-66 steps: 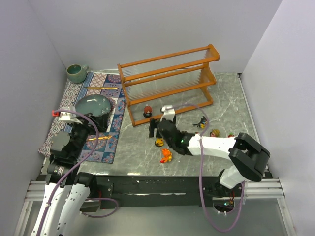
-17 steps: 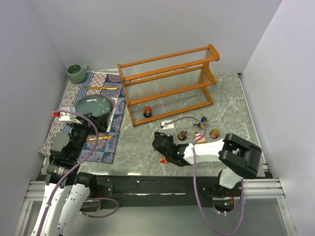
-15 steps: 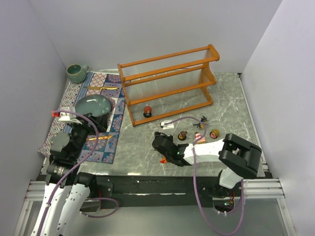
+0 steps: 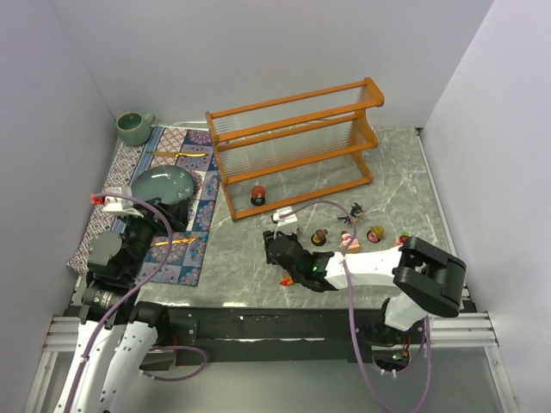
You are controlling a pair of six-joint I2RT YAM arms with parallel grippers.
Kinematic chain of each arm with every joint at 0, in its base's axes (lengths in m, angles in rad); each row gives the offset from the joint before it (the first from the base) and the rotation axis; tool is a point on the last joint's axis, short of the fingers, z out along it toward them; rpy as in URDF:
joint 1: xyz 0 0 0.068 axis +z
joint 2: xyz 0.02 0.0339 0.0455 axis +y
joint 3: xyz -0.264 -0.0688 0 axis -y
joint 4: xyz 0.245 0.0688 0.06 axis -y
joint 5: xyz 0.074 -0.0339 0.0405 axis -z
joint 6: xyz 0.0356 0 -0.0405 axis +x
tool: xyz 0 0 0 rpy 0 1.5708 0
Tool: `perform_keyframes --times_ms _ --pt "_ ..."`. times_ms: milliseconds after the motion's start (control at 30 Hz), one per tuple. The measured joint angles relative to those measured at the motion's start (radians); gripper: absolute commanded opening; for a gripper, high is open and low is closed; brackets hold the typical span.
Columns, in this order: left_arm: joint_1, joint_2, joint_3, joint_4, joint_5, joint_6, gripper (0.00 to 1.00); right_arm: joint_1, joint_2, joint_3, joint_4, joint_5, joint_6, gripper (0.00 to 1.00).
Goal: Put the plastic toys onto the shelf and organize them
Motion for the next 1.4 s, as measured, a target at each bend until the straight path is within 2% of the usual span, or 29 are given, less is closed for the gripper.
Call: perform_keyframes --times_ms 267,667,1033,1400 --pt "0.0 0.0 0.0 0.0 0.003 0.0 0.97 -0.106 -0.014 0.015 0.06 -0.093 -0.125 0.17" --pt "0.0 0.0 0.0 0.0 0.01 0.0 0.97 -0.33 0.029 0.15 0.118 -0.249 -0.249 0.19" --pt "0.0 0.017 0.0 0.0 0.018 0.001 0.97 -0.417 0.182 0.255 0.128 -0.343 -0.303 0.19" --pt "0.0 0.026 0.0 0.0 0.027 0.008 0.97 -0.454 0.28 0.327 0.129 -0.382 -0.304 0.21"
